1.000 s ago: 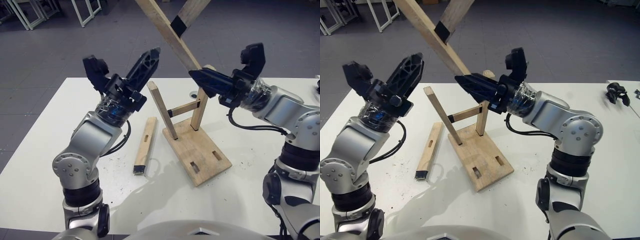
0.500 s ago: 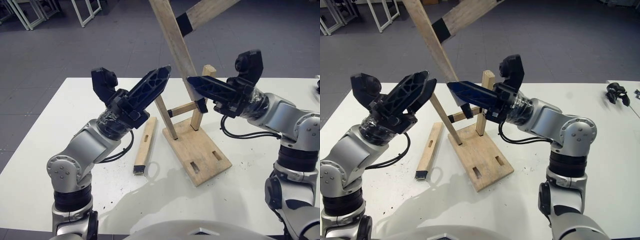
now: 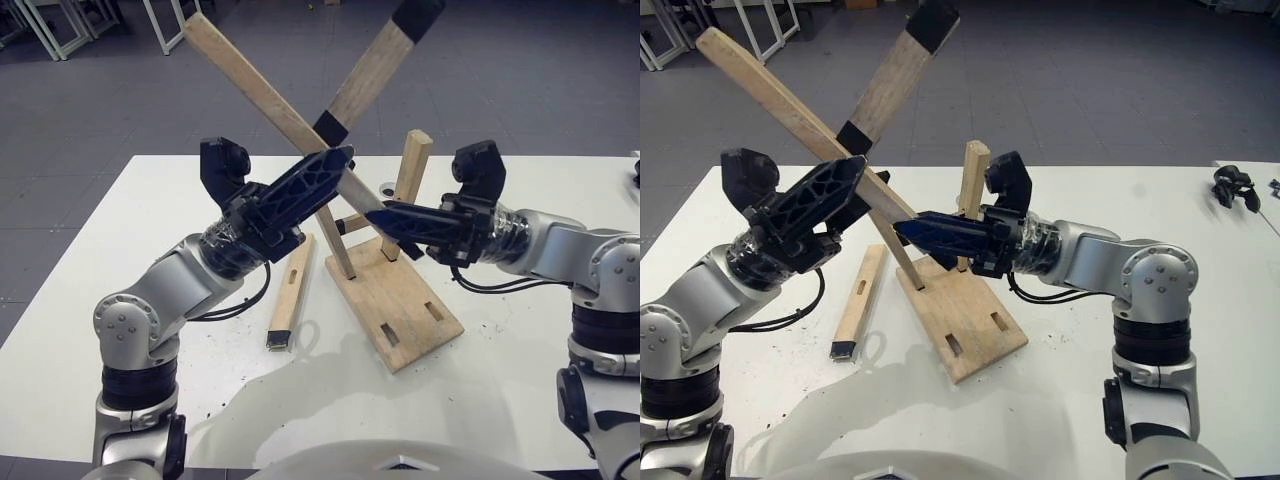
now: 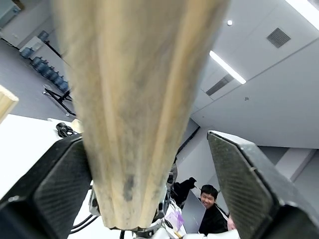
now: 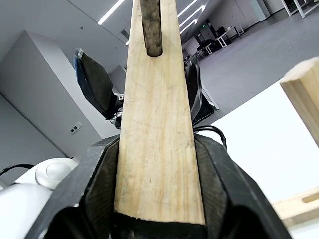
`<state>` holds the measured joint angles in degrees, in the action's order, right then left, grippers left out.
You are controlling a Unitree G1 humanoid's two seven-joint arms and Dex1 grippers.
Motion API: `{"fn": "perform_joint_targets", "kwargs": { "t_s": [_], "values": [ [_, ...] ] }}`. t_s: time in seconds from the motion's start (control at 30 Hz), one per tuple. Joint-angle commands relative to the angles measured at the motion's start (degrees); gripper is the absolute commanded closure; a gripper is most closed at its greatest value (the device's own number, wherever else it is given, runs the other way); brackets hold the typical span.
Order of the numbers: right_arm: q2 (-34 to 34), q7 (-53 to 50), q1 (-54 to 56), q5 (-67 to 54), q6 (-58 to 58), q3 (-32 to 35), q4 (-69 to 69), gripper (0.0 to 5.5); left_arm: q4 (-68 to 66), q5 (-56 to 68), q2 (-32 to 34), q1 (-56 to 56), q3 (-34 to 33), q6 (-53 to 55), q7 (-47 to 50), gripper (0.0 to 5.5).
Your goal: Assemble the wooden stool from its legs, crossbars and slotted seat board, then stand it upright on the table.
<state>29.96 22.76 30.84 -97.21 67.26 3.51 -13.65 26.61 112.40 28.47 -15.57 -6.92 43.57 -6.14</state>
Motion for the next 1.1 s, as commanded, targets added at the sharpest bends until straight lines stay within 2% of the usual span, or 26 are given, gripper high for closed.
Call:
{"fn": "perform_joint_targets", "kwargs": {
  "t_s": [0.03, 0.07, 0.47, 0.63, 0.67, 0.73, 0.83, 0.93, 1.03, 1.1],
  "values": [
    [1.78, 2.76, -0.42, 1.76, 1.22, -0.94, -0.6, 3.47, -1.68, 0.57, 1.33, -2.02, -0.88, 1.63, -2.22, 1.69],
    [1.91, 3.27, -0.51, 2.06, 1.29, -1.02, -0.56, 3.47, -2.1, 0.56, 1.62, -2.13, -1.13, 1.98, -2.75, 1.69],
    [2.95, 5.64, -0.51, 3.55, 0.99, -1.33, 0.49, 3.47, -4.78, -0.75, 5.81, -0.36, -1.09, 5.54, -7.89, 3.19],
    [3.66, 8.09, -0.86, 6.89, 0.69, -1.18, 0.06, 3.47, -7.08, -1.87, 6.87, -0.86, -2.02, 5.98, -8.03, 3.28],
    [3.89, 8.83, -1.01, 8.22, 0.43, -1.08, -0.33, 3.1, -7.41, -2.31, 7.19, -0.76, -2.49, 6.12, -8.28, 3.3],
    [4.79, 10.5, -1.63, 11.07, -0.05, -0.9, -1.24, 2.76, -7.88, -2.91, 7.74, -0.58, -3.53, 6.22, -8.67, 3.41],
    [9.96, 16.25, -5.11, 19.12, -1.66, -1.29, -3.83, 2.31, -8.57, -4.64, 8.93, -0.98, -5.25, 6.3, -9.6, 3.44],
    [18.16, 25.06, -11.17, 31.17, -7.22, -2.49, -5.05, 2.29, -8.1, -11.1, 11.46, -1.47, -7.24, 6.31, -12.9, 3.45],
    [22.45, 29.95, -14.76, 42.93, -14.16, -5.88, -2.23, 2.29, -2.02, -23.16, 13.81, 0.59, -5.78, 5.32, -19.63, 3.45],
    [23.53, 30.98, -16.26, 50.97, -18.76, -9.26, 0.19, 2.29, 1.55, -29.42, 12.78, 2.21, -2.98, 4.1, -22.16, 3.46]
  ]
}}
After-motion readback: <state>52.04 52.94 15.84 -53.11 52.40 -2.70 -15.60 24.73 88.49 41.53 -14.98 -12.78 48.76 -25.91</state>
